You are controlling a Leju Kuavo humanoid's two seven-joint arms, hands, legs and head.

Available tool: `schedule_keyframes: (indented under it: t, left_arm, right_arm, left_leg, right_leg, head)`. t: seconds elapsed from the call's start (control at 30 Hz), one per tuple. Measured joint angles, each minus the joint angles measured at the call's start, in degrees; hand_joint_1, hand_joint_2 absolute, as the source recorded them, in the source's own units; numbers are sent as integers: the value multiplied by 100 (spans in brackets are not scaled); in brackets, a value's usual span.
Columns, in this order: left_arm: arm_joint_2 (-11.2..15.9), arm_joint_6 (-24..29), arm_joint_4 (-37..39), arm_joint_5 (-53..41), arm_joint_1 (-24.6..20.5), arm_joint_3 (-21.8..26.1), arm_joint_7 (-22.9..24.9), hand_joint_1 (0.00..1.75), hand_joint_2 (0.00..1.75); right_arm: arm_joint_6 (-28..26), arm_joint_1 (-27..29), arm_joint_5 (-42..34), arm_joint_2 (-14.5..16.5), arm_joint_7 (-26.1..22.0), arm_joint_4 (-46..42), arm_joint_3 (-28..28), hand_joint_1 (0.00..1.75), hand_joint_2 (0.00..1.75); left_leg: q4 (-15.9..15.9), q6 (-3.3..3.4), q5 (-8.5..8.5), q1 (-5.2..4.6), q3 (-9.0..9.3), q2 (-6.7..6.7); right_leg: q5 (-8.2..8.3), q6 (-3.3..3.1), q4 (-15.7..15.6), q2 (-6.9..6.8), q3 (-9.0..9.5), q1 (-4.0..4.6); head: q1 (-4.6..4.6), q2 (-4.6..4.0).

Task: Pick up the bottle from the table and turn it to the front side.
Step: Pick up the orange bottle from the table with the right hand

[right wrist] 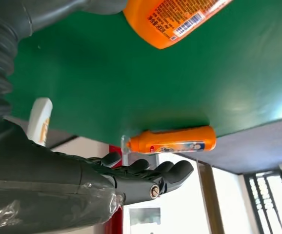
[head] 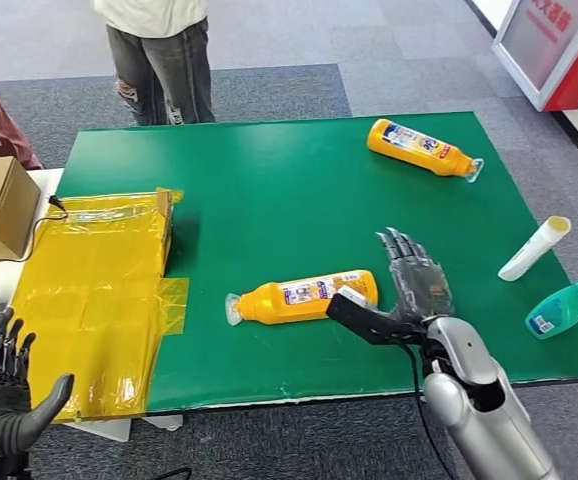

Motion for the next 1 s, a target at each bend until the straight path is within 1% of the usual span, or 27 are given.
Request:
schedule_keyframes:
  t: [0.13, 0.33, 0.47, 0.63, 1.0]
  left_arm:
    - [83, 176, 654, -111, -264, 88, 49, 0, 175]
    - [130, 290, 1348, -288, -433, 183, 98, 0, 175]
    - [136, 337, 1690, -419, -496, 260, 113, 0, 175]
    - [102, 233, 2097, -593, -535, 461, -65, 0, 175]
    - [18, 107, 2259, -555, -617, 711, 3, 0, 175]
  right_arm:
    - [202, -683, 28, -5, 136, 517, 556, 0, 175]
    - [226, -1189, -20, -7, 184, 901, 994, 0, 175]
    - [222, -1348, -31, -16, 188, 1055, 1145, 0, 175]
    - [235, -1475, 100, -38, 232, 1233, 1268, 0, 175]
    - [350, -1560, 143, -38, 331, 1314, 1516, 0, 175]
  left_leg:
    - [0, 5, 11, 0, -1, 1]
    - [0, 7, 12, 0, -3, 0]
    - [0, 8, 9, -1, -4, -1]
    - [0, 7, 9, -1, -4, 0]
    - [0, 7, 10, 0, -4, 0]
  right_leg:
    - [3, 1, 0, -2, 0, 0]
    - [3, 1, 0, -2, -1, 0]
    - [2, 2, 0, -2, -2, -2]
    - [2, 1, 0, -2, -2, -1]
    - [2, 1, 0, -2, -3, 0]
  head:
    - [-1, 0]
    - [-1, 0]
    - [-2, 0]
    - [-2, 0]
    - [-1, 0]
